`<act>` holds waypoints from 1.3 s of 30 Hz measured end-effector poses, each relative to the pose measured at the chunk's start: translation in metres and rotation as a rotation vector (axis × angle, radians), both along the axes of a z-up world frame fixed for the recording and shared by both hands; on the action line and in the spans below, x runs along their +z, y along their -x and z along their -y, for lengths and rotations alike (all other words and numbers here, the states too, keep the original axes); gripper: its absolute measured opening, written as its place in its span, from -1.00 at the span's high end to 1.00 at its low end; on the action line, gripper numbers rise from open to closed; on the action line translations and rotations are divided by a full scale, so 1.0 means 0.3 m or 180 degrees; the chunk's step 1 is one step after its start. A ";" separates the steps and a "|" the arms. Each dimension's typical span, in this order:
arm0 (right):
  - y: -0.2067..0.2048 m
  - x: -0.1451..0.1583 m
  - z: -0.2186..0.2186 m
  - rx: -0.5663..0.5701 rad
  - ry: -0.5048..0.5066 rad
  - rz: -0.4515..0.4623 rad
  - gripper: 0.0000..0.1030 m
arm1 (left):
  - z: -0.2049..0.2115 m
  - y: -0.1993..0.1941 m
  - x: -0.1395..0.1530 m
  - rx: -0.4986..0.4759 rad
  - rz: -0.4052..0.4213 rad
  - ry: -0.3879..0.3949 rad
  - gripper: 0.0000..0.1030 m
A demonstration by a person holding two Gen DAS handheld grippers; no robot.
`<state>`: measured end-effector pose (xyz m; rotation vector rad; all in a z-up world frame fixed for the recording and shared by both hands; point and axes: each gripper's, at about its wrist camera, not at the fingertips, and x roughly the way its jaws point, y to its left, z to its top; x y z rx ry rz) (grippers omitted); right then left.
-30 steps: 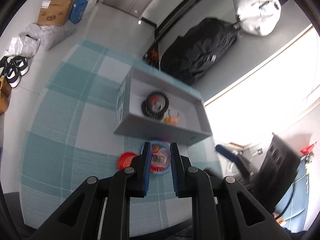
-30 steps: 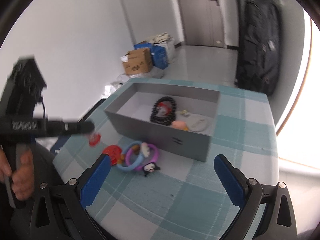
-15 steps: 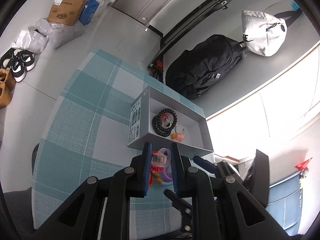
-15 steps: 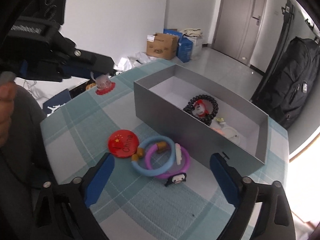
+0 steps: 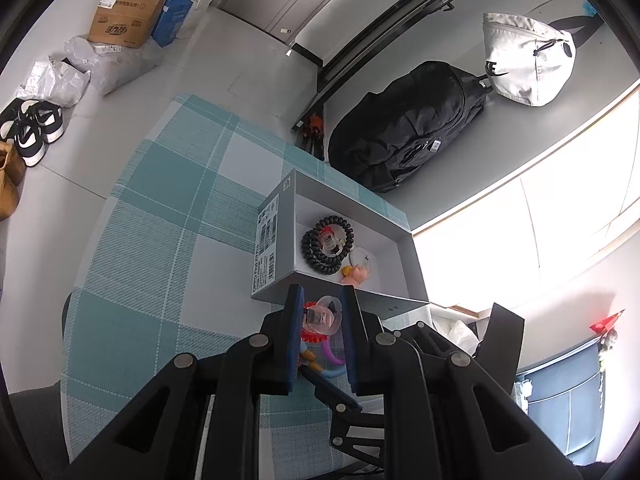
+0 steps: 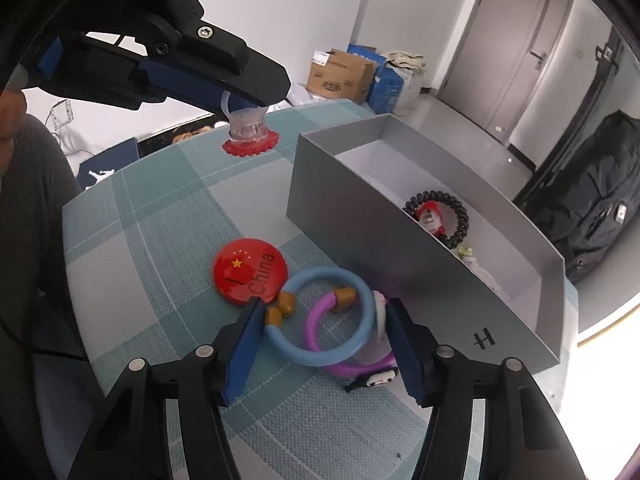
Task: Organize jewelry
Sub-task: 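Lift the pacifier charm with the left gripper while the right gripper grasps the blue beaded ring, then carry pacifier and blue ring over the grey box and open both grippers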
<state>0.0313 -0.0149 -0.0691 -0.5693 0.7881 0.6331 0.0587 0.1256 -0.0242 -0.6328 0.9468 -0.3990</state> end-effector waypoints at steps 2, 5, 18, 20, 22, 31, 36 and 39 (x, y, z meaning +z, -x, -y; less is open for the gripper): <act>-0.002 0.004 0.008 -0.0019 -0.0066 -0.0037 -0.17 | 0.001 -0.001 -0.001 -0.0001 -0.0006 -0.0002 0.74; -0.010 0.025 0.028 -0.0025 -0.0156 -0.0039 -0.16 | 0.007 -0.004 -0.006 -0.0007 -0.0023 0.0001 0.74; 0.019 0.095 0.075 -0.0066 -0.0482 0.0068 -0.16 | 0.022 0.001 0.001 0.0015 0.0031 -0.0061 0.74; 0.023 0.107 0.096 -0.0113 -0.0609 0.0006 -0.16 | 0.023 0.003 -0.003 0.0019 0.0018 -0.0052 0.74; 0.029 0.128 0.121 -0.0181 -0.0740 -0.0022 -0.16 | 0.025 0.008 -0.004 0.0030 0.0014 -0.0050 0.74; 0.039 0.203 0.213 -0.0373 -0.1114 -0.0035 -0.16 | 0.062 0.041 0.031 0.0049 0.0166 -0.0159 0.74; 0.030 0.236 0.254 -0.0455 -0.1307 -0.0070 -0.17 | 0.125 0.054 0.066 -0.0003 0.0270 -0.0344 0.74; 0.011 0.254 0.277 -0.0492 -0.1507 -0.0184 -0.16 | 0.157 0.046 0.087 -0.0058 0.0304 -0.0353 0.74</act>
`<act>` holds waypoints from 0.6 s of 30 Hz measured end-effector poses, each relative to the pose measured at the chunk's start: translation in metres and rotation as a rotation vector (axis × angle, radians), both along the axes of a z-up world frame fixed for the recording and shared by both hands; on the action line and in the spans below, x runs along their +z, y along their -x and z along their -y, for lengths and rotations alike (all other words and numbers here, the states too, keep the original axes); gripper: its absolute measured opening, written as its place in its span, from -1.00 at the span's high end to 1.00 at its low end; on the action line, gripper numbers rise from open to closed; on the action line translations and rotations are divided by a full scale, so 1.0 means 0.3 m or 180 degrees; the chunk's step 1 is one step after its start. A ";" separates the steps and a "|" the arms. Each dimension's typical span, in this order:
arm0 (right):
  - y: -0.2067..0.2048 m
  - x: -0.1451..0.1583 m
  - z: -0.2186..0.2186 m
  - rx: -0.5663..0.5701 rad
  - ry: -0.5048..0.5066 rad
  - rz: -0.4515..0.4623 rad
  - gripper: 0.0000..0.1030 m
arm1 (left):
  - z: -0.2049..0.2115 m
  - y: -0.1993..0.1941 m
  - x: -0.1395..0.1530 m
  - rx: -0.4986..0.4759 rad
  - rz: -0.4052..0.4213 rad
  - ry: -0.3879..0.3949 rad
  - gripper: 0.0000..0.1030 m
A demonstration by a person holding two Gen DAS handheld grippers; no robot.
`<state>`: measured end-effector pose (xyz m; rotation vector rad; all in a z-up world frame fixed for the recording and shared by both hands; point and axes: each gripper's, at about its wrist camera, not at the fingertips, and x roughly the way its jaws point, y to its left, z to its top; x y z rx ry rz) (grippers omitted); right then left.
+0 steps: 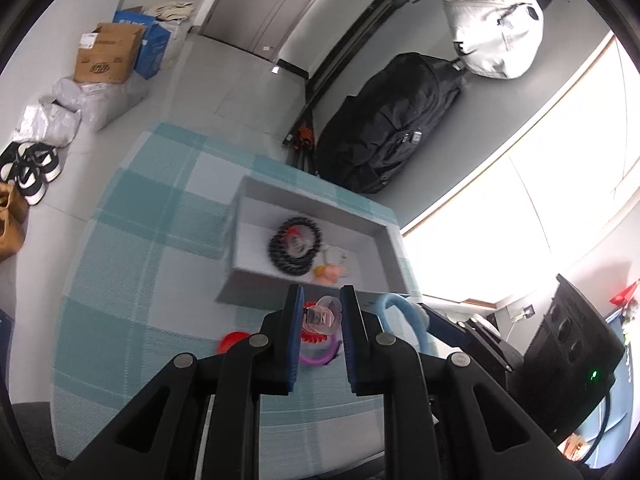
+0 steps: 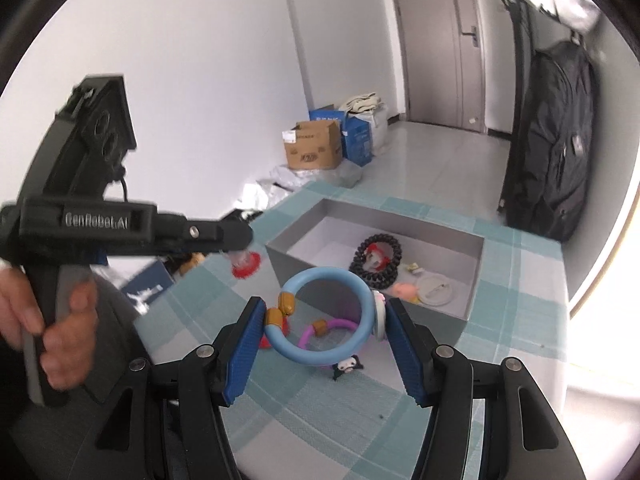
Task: Organize jewelry
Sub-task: 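Carry pacifier and blue ring over the grey box and open both grippers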
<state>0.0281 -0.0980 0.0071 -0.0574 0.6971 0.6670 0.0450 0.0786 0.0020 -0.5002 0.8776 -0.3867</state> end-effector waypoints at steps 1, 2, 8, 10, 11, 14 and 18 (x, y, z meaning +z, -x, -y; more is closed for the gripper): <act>-0.009 0.009 0.010 -0.0019 -0.0055 -0.0013 -0.16 | 0.014 -0.005 0.010 -0.0020 0.0024 -0.0034 0.74; -0.016 0.016 0.017 -0.0028 -0.0096 -0.0020 -0.16 | 0.023 -0.011 0.017 -0.0032 0.0038 -0.0056 0.74; -0.091 0.049 0.062 -0.0183 -0.0293 -0.0054 -0.16 | 0.058 -0.074 0.048 -0.0046 0.0063 -0.0276 0.74; -0.114 0.056 0.072 -0.0200 -0.0349 -0.0033 -0.16 | 0.063 -0.100 0.053 -0.0073 0.0070 -0.0273 0.74; -0.127 0.057 0.076 -0.0201 -0.0376 -0.0032 -0.16 | 0.069 -0.118 0.056 -0.0084 0.0073 -0.0285 0.74; -0.169 0.059 0.084 -0.0214 -0.0488 -0.0043 -0.17 | 0.085 -0.162 0.053 -0.0133 0.0079 -0.0302 0.74; -0.224 0.055 0.093 -0.0287 -0.0527 -0.0048 -0.16 | 0.099 -0.211 0.035 -0.0190 0.0063 -0.0260 0.74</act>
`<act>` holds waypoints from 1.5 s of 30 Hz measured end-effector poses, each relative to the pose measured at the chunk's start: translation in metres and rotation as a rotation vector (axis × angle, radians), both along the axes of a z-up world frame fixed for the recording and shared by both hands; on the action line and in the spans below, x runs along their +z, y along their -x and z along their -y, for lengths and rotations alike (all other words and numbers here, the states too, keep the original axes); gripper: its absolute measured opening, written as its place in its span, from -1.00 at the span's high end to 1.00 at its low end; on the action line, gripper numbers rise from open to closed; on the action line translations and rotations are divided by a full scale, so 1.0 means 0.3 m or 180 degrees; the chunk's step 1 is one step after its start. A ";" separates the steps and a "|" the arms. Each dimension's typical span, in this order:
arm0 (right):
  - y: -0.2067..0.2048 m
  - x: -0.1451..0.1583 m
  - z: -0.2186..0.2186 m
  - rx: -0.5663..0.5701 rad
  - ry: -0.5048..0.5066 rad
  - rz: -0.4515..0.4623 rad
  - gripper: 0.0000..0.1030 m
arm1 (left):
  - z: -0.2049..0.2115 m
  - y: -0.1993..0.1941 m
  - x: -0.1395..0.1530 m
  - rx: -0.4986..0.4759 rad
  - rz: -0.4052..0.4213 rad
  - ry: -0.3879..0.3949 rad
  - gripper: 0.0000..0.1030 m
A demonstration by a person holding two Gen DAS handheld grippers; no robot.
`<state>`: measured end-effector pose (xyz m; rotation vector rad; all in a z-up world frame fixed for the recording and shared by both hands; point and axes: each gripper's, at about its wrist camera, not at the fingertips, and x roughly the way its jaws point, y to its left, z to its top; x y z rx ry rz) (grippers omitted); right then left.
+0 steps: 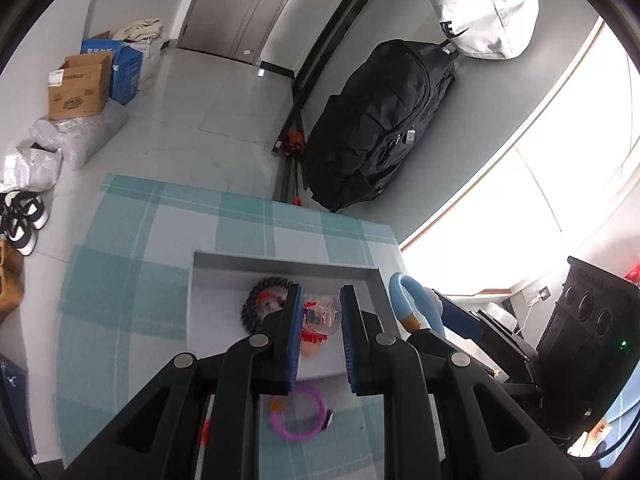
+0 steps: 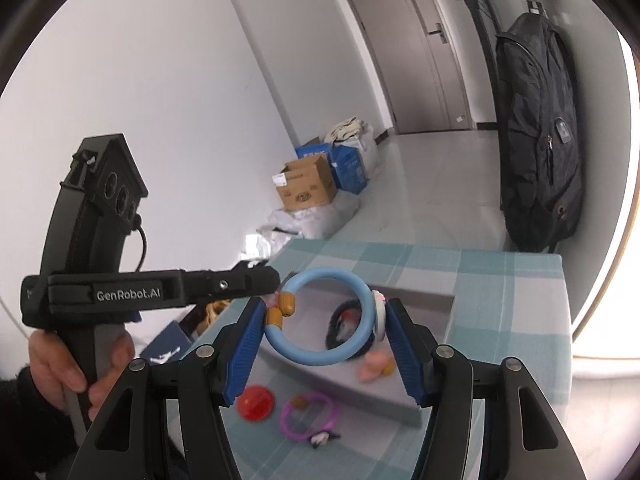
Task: Organize jewelry
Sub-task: 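Carry pacifier and blue ring over the grey box and open both grippers, then withdraw both grippers from the box back over the table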
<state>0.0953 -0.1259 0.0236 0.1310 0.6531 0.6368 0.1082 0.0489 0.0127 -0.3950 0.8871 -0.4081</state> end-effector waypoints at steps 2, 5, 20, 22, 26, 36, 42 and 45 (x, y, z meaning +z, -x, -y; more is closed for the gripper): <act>-0.030 -0.013 0.007 -0.0035 -0.0015 -0.0083 -0.16 | 0.001 -0.017 -0.010 -0.0003 -0.0002 0.0019 0.74; -0.073 -0.035 0.020 -0.0082 -0.0032 -0.0198 -0.17 | 0.000 -0.035 -0.028 -0.0012 0.0019 0.0049 0.74; -0.123 -0.091 0.011 -0.0073 0.0130 -0.0375 -0.17 | 0.005 -0.108 -0.094 -0.0135 -0.0171 0.0176 0.74; -0.129 -0.096 0.009 -0.0080 0.0127 -0.0402 -0.17 | 0.004 -0.113 -0.099 -0.0131 -0.0179 0.0181 0.74; -0.132 -0.102 0.007 -0.0068 0.0147 -0.0412 -0.17 | 0.007 -0.119 -0.113 -0.0129 -0.0229 0.0243 0.73; -0.130 -0.088 0.029 -0.0104 0.0080 -0.0350 -0.45 | -0.025 -0.125 -0.118 0.0103 -0.0349 0.0266 -0.32; -0.113 -0.070 0.029 -0.0142 0.0121 -0.0243 -0.71 | -0.042 -0.123 -0.121 0.0239 -0.0389 0.0168 -0.33; -0.116 -0.077 0.023 -0.0150 0.0174 -0.0272 -0.75 | -0.044 -0.119 -0.122 0.0261 -0.0375 0.0122 -0.33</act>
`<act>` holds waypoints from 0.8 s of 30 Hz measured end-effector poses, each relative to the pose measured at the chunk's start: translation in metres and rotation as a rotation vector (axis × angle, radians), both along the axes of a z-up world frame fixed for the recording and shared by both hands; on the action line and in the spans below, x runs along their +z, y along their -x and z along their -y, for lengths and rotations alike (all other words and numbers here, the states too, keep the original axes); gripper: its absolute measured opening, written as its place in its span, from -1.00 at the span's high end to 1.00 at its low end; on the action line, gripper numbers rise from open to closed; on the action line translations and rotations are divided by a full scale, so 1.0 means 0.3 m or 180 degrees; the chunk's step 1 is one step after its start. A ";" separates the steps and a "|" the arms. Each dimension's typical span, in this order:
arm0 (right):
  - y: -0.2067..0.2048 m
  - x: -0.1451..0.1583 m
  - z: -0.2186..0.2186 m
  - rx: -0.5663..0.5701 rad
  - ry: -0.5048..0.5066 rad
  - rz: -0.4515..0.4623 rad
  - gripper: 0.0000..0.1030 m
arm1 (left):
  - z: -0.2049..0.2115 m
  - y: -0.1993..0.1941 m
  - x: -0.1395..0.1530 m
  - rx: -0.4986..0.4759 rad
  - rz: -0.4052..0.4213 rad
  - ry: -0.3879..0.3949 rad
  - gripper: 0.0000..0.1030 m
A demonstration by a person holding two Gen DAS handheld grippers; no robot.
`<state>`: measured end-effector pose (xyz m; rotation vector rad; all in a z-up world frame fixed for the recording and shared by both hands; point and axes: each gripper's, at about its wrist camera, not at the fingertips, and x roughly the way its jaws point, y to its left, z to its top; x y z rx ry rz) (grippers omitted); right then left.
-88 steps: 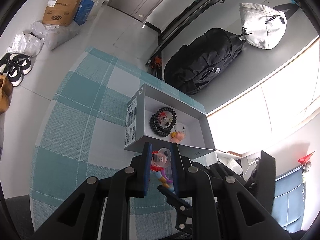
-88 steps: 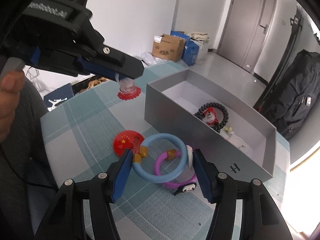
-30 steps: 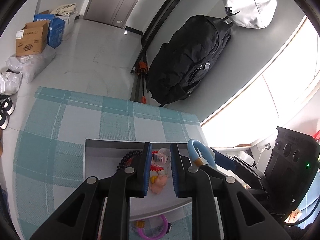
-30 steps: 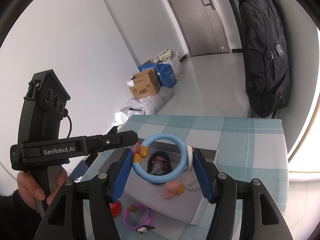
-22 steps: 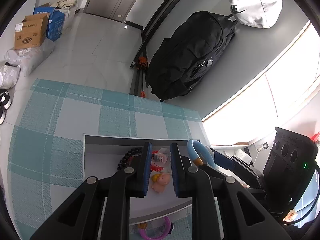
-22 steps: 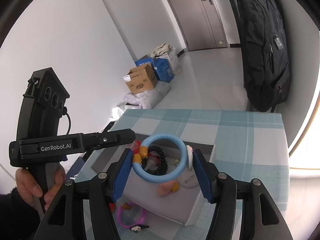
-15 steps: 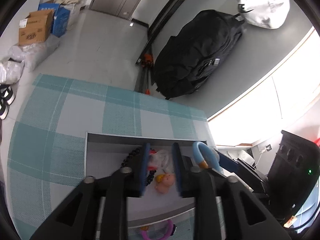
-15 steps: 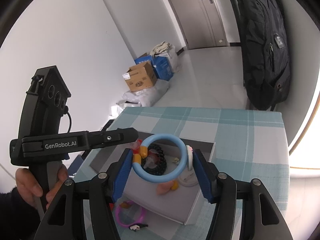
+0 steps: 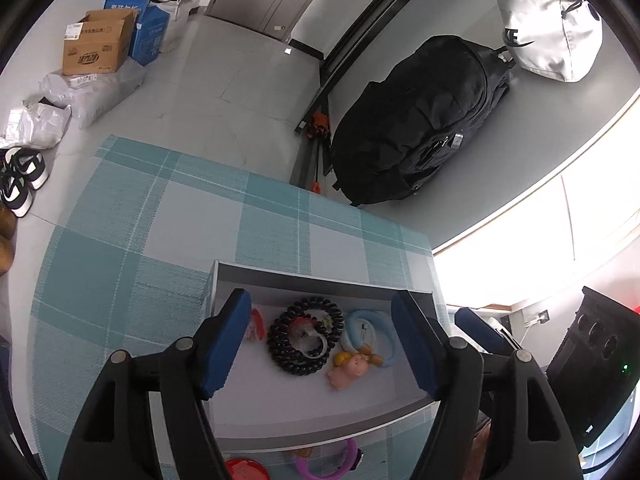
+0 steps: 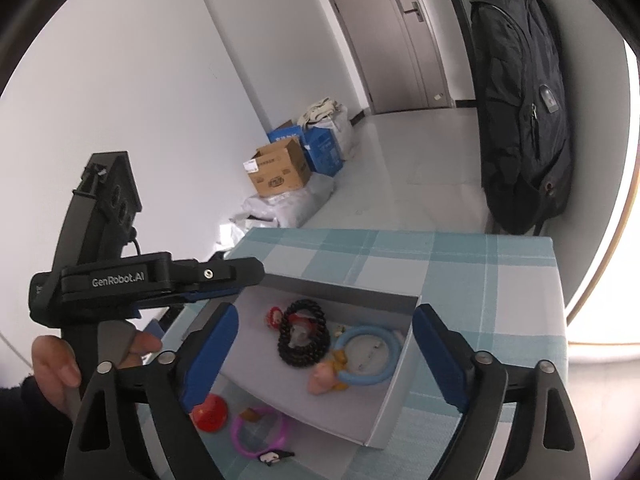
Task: Organize jewelry
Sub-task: 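Withdraw both grippers from the box back over the table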
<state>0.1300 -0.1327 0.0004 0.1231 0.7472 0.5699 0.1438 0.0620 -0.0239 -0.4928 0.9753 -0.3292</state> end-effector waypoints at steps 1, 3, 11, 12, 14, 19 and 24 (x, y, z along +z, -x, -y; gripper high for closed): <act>0.000 0.000 -0.001 -0.0007 0.0020 0.0004 -0.76 | 0.002 0.004 0.001 0.0026 0.0001 -0.0069 -0.33; 0.002 -0.003 0.000 -0.0032 0.0040 0.0005 -0.83 | 0.008 0.004 -0.001 0.0036 -0.0004 -0.0156 -0.33; 0.011 -0.018 0.023 -0.0160 -0.0026 -0.0105 -0.98 | 0.025 0.062 0.051 0.0191 0.0245 -0.0593 -0.33; 0.015 -0.021 0.026 -0.0173 -0.0058 -0.0140 -0.98 | 0.030 0.074 0.058 0.0201 0.0296 -0.0655 -0.33; 0.029 -0.024 0.027 -0.0188 -0.0081 -0.0161 -0.98 | 0.034 0.088 0.066 0.0244 0.0345 -0.0770 -0.34; 0.094 -0.011 0.012 -0.0164 0.0050 -0.0003 -1.00 | 0.043 0.161 0.094 0.0347 0.0507 -0.0975 -0.34; 0.159 0.002 -0.008 -0.0121 0.0125 0.0109 -1.00 | 0.058 0.225 0.105 0.0399 0.0604 -0.1196 -0.50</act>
